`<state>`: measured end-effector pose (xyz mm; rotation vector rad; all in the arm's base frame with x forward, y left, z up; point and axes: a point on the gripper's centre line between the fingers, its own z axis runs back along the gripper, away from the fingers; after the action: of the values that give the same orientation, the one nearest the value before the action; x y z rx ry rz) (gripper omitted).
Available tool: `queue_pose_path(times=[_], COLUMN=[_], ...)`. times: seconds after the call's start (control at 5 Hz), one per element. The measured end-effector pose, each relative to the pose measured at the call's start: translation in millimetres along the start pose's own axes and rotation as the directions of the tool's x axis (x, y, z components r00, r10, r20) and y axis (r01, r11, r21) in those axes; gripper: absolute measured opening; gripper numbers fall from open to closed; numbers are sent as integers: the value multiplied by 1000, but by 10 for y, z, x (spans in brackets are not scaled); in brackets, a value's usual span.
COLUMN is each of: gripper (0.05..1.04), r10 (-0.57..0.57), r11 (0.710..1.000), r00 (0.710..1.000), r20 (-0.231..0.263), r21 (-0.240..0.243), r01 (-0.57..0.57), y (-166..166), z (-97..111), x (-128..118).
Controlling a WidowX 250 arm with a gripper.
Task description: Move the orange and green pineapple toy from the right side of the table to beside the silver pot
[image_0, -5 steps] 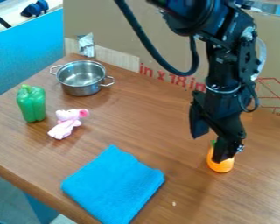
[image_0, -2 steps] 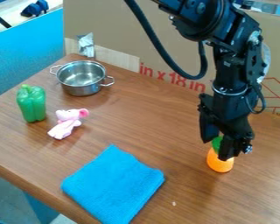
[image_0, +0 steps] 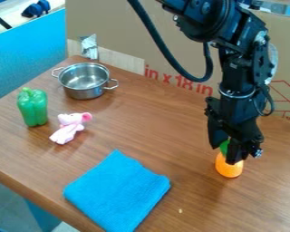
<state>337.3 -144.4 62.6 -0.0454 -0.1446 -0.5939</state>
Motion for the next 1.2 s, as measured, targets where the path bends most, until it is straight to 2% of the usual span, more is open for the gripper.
queue_pose_path(times=[0.2, 0.4, 0.6, 1.0, 1.2], gripper=[615, 615, 615, 615, 615], r10=[28, 163, 263, 403, 483], r11=[1000, 985, 962, 907, 862], r00=[999, 974, 951, 912, 874], r20=[33, 157, 162, 80, 55], r21=[0, 23, 34, 98, 141], r01=[-28, -169, -271, -409, -486], y=[71, 393, 734, 1408, 1706], z=[166, 642, 730, 410, 371], x=[-151, -340, -491, -558, -659])
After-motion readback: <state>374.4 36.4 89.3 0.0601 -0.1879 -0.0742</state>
